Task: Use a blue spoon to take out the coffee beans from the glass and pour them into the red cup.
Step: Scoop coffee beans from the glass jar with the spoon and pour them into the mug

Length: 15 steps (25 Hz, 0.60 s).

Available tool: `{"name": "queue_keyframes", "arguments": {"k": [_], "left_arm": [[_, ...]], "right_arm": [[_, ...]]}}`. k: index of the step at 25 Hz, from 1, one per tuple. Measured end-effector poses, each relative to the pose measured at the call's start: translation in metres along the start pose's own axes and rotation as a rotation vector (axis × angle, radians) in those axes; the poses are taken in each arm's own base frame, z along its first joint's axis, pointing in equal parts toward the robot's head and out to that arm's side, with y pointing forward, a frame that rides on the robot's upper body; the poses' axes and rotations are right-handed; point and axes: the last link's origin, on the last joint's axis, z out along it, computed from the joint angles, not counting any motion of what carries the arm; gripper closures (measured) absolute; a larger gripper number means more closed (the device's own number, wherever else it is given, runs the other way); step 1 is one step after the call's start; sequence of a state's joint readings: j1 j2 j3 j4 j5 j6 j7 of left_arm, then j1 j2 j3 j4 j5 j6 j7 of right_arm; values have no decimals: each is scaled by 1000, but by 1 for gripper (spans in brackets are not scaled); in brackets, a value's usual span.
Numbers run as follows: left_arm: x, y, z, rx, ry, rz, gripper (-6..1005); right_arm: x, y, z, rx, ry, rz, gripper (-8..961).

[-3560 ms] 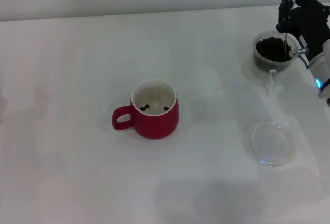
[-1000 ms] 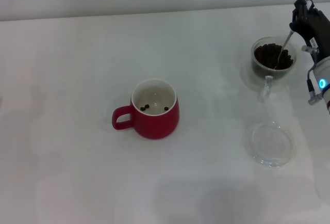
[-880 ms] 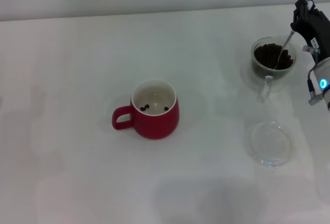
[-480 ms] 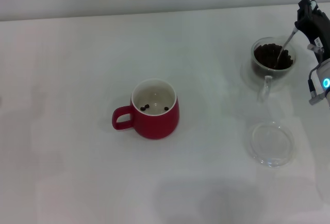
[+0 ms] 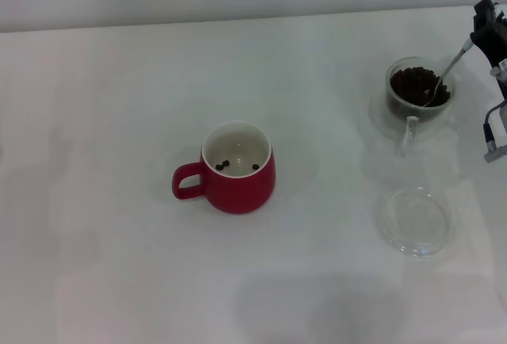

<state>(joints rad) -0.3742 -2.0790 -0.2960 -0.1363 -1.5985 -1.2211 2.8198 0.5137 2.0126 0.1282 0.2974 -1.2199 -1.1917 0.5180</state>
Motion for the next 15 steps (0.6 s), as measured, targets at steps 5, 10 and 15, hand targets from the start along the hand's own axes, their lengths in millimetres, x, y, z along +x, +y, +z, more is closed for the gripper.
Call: {"name": "queue_keyframes", "arguments": {"k": [5, 10, 15], "left_arm": [[1, 1, 2, -2, 4, -1, 120], [2, 1, 2, -4, 6, -1, 120], [3, 1, 2, -4, 18, 0, 119]], "right_arm": [[0, -2, 0, 8, 1, 23, 801], [-1, -4, 1, 15, 5, 68, 801], [-1, -5, 1, 18, 4, 98, 800]]}}
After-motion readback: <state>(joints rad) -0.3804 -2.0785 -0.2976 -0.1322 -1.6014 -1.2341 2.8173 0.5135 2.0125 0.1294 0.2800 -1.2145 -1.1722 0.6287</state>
